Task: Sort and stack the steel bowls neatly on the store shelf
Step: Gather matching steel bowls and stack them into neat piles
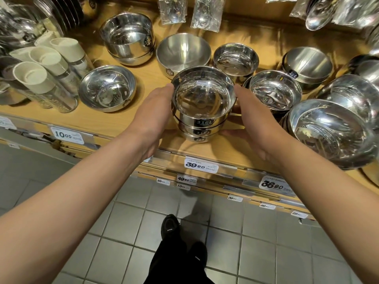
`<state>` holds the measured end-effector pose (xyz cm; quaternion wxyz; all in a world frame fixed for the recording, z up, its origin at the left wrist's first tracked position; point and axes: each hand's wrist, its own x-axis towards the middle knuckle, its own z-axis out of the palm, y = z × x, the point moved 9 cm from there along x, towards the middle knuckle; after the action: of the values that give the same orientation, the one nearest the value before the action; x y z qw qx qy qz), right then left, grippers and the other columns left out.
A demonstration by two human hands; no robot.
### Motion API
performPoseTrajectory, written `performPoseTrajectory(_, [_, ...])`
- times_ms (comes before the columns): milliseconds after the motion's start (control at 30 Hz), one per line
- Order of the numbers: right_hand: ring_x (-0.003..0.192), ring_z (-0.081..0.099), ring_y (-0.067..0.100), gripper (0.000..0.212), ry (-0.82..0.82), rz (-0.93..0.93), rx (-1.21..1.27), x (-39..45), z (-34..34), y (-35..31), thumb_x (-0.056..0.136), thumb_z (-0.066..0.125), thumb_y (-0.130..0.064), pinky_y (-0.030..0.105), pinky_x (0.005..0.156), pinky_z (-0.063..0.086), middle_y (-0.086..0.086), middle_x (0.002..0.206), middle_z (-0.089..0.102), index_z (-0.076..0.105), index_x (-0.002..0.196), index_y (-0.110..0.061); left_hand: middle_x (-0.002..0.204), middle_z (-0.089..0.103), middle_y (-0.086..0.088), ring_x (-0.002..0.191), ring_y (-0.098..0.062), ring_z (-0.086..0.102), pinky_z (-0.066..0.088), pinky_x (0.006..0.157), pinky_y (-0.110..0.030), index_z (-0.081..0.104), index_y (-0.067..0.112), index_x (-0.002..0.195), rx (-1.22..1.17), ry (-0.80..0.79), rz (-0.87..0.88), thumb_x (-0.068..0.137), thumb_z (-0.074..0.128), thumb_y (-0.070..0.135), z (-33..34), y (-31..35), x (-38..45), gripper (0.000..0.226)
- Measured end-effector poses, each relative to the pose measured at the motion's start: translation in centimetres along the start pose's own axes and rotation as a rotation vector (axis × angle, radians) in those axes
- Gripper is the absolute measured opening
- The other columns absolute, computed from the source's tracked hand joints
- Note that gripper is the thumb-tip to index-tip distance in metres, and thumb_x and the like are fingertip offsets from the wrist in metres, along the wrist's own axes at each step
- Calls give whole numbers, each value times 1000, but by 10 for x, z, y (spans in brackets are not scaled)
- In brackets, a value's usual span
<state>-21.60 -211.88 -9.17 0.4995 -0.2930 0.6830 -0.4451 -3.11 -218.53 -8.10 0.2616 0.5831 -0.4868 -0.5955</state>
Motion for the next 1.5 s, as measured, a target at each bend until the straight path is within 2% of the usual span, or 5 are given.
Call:
performPoseTrajectory(100, [115, 62, 22, 42, 32, 20, 40, -4, 2, 7, 92, 43, -63, 50, 93, 58, -6, 125, 65, 62, 119, -38, 108, 66, -4, 99, -23, 62, 59, 88, -50, 62, 24, 111, -75, -63, -24, 106, 38, 39, 5, -2, -1, 29])
performPoseTrajectory(433, [107, 66, 20, 36, 131, -11, 32, -6, -1, 10, 96, 39, -49, 50, 89, 60, -2, 112, 70, 67, 111, -32, 126, 67, -16, 116, -31, 64, 64, 71, -38, 65, 20, 119, 37, -99, -12, 105, 38, 45, 2, 4, 12, 39])
performPoseTrajectory(733, [106, 66, 18, 38, 140, -17, 58, -6, 1, 16, 87, 41, -58, 48, 85, 61, -8, 108, 72, 70, 104, -40, 123, 70, -13, 112, -28, 67, 63, 75, -43, 68, 28, 105, 62, -97, 0, 103, 40, 49, -1, 6, 21, 35])
performPoseTrajectory(1133, [107, 67, 16, 37, 156, 1, 118, -7, 1, 20, 89, 44, -52, 48, 86, 61, -7, 114, 71, 67, 114, -37, 117, 70, -2, 111, -22, 65, 61, 65, -32, 67, 27, 116, 54, -114, -13, 105, 39, 51, -1, 7, 24, 38])
performPoseTrajectory(1500, [113, 65, 16, 44, 107, 7, 107, -5, 4, 22, 89, 45, -58, 50, 95, 57, -9, 120, 69, 64, 121, -37, 108, 74, 4, 103, -16, 68, 62, 73, -35, 67, 30, 116, 20, -128, -42, 105, 39, 53, -1, 2, 26, 38])
